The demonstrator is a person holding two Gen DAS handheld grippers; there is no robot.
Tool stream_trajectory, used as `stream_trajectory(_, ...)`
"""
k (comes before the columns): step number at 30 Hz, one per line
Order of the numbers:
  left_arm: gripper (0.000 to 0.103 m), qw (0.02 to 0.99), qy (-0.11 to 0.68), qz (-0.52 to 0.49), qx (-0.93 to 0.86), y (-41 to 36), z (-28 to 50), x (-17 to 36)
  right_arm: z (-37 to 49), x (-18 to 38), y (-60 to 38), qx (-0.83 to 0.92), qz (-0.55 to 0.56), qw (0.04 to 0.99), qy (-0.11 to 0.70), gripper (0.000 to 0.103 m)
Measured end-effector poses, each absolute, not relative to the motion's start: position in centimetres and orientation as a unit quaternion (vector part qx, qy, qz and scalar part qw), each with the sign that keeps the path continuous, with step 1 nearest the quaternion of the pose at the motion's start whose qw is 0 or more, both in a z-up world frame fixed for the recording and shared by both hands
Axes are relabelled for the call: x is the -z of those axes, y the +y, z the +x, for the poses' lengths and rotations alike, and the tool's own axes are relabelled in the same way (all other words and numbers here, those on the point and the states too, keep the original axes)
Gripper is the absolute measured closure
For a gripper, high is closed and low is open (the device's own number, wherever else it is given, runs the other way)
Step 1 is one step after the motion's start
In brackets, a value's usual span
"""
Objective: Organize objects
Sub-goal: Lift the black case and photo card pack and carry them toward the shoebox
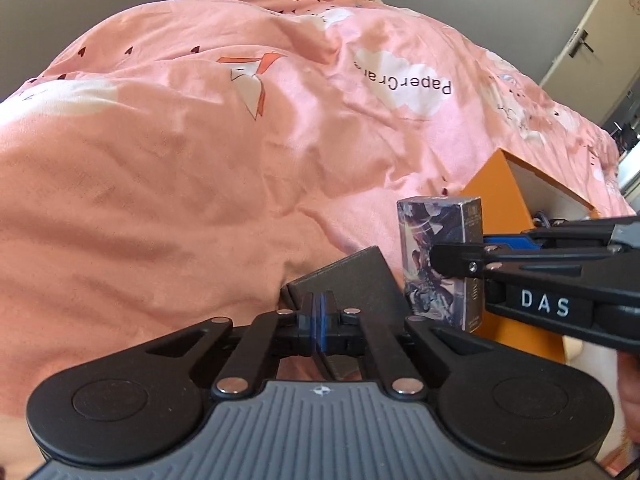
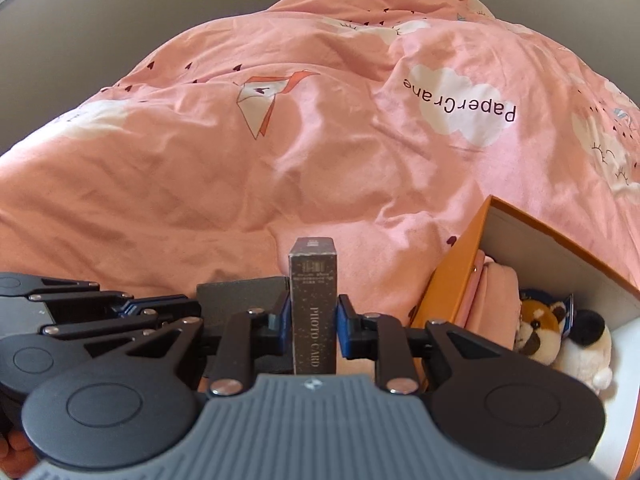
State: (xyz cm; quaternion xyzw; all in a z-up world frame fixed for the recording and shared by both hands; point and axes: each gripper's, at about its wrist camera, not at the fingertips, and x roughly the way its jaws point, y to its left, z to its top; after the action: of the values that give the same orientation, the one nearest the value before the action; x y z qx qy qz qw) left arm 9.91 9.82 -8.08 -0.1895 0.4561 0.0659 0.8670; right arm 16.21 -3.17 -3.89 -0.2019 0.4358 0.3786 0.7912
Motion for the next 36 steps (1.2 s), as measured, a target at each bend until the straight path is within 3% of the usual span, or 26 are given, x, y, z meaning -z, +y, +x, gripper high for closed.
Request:
stream_trajectory(5, 0.096, 0.837, 0.489, -0.239, -0.056, 10.8, 10.2, 9.3, 16.1, 4.3, -4.0, -0.368, -0.172, 0.789, 0.461, 0.079)
stream_trajectory(7, 0.077, 0.820, 0.505, -0.260, -0.063, 11.2, 10.3, 10.2, 16.1, 4.7, -4.3, -0.361, -0.165, 0.790, 0.467, 0.079)
stream_trajectory(13, 0.036, 0.800, 0.514, -0.303, -0.068, 11.8, 10.8, 12.6, 15.7, 5.1, -4.6, -0.351, -0.164, 0.800, 0.459, 0.079)
stream_trajectory(17, 0.025, 0.794, 0.510, -0.327, -0.053, 11.5, 11.5, 14.3, 15.7, 5.1, -4.8, -0.348, -0.157, 0.803, 0.458, 0.079)
stream_trajectory(21, 0.031, 0.791, 0.503, -0.344, -0.044, 11.3, 11.9, 15.0, 15.5, 5.1, -4.8, -0.345, -0.164, 0.805, 0.453, 0.079)
stream_trajectory(28, 0.056, 0.815, 0.468, -0.338, -0.045, 11.4, 10.7, 12.8, 15.2, 5.2, -4.7, -0.340, -0.175, 0.810, 0.444, 0.079)
stream_trajectory(36, 0.060, 0.846, 0.472, -0.237, -0.078, 10.9, 9.0, 8.1, 14.7, 3.9, -5.1, -0.372, -0.140, 0.791, 0.465, 0.079)
